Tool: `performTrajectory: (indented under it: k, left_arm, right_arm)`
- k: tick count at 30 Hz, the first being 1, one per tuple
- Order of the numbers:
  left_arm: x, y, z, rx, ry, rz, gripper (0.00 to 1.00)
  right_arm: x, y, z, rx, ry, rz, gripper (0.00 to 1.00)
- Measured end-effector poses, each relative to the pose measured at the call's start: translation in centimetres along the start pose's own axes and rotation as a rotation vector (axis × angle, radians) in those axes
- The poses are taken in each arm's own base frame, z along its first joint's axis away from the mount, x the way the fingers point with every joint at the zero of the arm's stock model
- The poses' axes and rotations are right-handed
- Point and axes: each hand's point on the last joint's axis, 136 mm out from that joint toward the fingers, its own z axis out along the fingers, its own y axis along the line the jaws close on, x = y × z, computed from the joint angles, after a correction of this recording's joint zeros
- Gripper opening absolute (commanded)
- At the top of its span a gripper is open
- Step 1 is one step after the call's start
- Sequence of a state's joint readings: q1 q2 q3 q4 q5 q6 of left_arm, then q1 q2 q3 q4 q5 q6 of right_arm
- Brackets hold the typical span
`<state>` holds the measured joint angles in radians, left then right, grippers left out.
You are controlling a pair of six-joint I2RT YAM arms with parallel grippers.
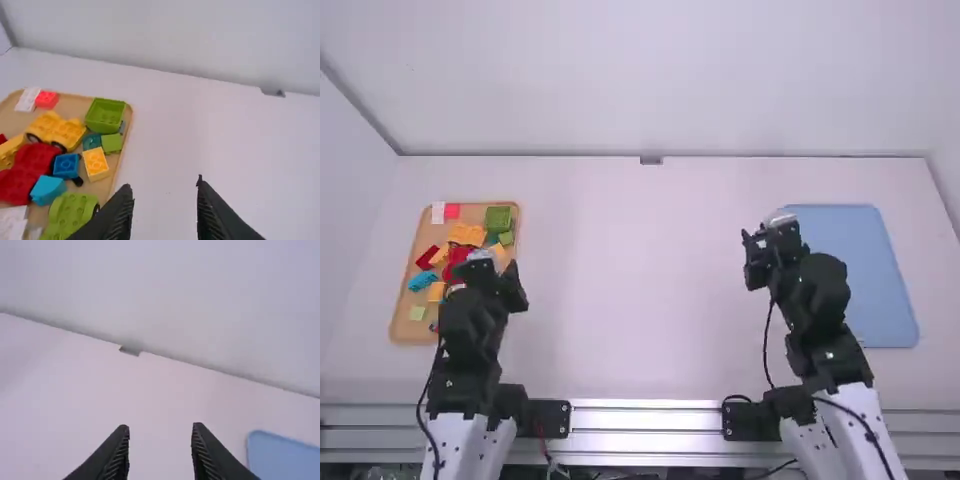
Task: Assemble lego blocks to make yellow taxi
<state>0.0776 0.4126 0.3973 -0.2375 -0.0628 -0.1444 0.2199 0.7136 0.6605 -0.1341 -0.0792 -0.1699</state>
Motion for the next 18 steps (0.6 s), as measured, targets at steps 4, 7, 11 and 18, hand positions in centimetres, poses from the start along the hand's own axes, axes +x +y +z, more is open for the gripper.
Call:
performTrajectory:
  k: [4,7,11,18]
  left_arm:
    - [-1.1,0.7,0.2,-0.038,0.039,-0.045,0.46]
    - [-2.3,1.2,0.4,-0.067,0.074,-0.084,0.53]
    - [-3.5,1.5,0.9,-0.093,0.115,-0.124,0.6]
    - [-5.7,2.7,2.2,-0.15,0.175,-0.213,0.73]
  right_arm:
    - [-2.8,1.3,2.0,-0.073,0.019,-0.047,0.46]
    - [-4.9,2.7,3.8,-0.145,0.034,-0.083,0.53]
    - [-7.2,4.9,6.3,-0.269,0.044,-0.133,0.6]
    - [-8.0,9.9,10.3,-0.526,0.121,-0.236,0.73]
